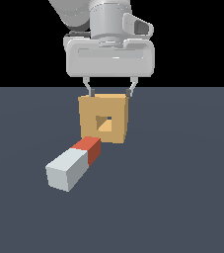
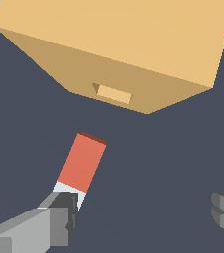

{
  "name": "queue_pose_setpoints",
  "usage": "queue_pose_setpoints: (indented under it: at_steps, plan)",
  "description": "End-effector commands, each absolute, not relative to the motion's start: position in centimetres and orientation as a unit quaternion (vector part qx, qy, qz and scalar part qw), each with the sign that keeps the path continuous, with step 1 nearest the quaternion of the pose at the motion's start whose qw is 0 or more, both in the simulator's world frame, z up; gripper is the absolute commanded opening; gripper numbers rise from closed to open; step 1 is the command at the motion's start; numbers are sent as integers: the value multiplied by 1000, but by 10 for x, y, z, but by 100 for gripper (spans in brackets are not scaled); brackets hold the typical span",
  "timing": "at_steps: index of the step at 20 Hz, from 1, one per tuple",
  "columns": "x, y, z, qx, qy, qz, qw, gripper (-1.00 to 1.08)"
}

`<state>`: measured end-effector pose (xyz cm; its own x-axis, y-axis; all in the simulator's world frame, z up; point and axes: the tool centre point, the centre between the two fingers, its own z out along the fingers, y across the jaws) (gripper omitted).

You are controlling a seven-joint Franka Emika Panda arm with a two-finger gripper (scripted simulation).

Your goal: Insert the peg into the horizontal hole in a box.

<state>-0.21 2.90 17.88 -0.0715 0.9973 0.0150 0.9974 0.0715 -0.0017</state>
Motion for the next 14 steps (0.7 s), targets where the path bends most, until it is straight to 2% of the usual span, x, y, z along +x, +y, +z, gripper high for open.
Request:
queue_pose_setpoints:
  at_steps: [1,14]
  plan:
    - [-2,29,179,-681,-732,-5,6,100]
    - [-28,-7,146,-727,-687,-3,4,100]
